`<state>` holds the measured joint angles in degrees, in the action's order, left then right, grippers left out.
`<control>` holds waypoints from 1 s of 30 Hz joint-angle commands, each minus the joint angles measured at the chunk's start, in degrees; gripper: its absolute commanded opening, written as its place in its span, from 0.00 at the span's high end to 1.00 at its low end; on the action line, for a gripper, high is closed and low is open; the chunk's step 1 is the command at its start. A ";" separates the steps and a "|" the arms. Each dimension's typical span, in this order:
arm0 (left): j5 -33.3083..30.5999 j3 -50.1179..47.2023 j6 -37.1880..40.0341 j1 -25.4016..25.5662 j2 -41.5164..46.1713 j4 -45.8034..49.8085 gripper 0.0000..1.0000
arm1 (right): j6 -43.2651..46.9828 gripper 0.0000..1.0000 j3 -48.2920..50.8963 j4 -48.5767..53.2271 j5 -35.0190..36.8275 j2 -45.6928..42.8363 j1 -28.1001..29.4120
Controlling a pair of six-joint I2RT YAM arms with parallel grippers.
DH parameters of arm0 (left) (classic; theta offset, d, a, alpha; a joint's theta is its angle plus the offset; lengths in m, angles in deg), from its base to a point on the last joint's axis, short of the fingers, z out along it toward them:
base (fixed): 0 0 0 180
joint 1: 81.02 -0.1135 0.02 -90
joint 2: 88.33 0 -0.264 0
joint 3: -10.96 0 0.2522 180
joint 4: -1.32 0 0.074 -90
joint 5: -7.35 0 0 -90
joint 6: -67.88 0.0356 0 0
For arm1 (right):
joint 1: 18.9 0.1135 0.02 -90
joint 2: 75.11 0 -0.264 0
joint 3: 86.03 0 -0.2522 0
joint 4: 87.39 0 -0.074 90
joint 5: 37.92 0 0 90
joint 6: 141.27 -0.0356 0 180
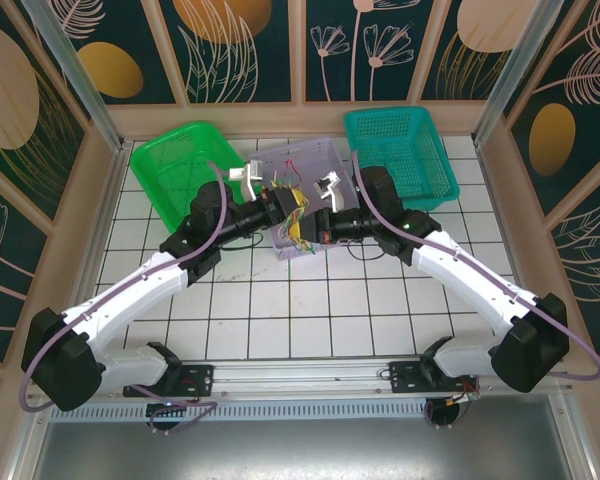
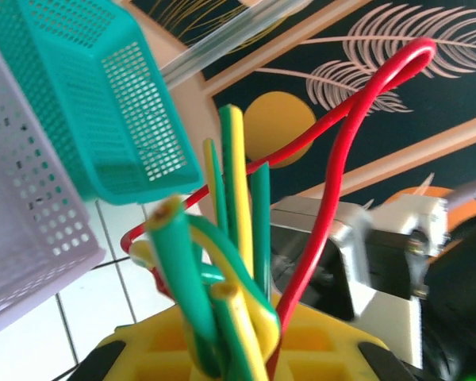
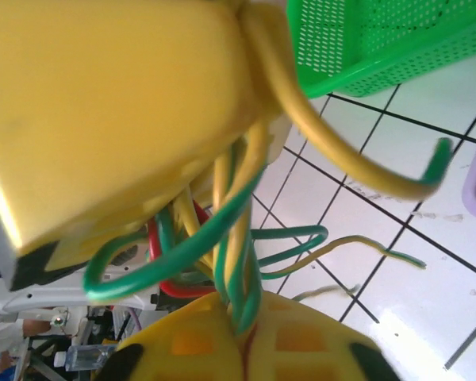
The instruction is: Untangle the cables
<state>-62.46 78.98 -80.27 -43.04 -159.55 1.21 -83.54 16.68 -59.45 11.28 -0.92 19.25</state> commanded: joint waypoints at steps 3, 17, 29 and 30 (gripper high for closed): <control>-7.11 10.84 11.56 0.86 0.39 20.03 1.00 | 2.78 1.00 -1.31 4.57 7.34 -2.13 -2.25; 1.24 1.98 2.35 1.09 6.60 11.52 0.45 | 1.34 1.00 3.27 0.17 -7.53 -7.21 -10.49; 4.87 -0.39 -0.78 2.45 2.45 -1.34 0.34 | -0.90 1.00 3.94 -2.63 -15.71 -4.65 -8.80; 5.39 -0.34 -0.97 2.72 1.88 -2.24 0.34 | -0.95 1.00 4.00 -2.58 -15.63 -4.44 -8.58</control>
<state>-59.49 78.81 -79.94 -41.03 -156.49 5.58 -83.56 19.66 -58.99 -1.26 -6.25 9.90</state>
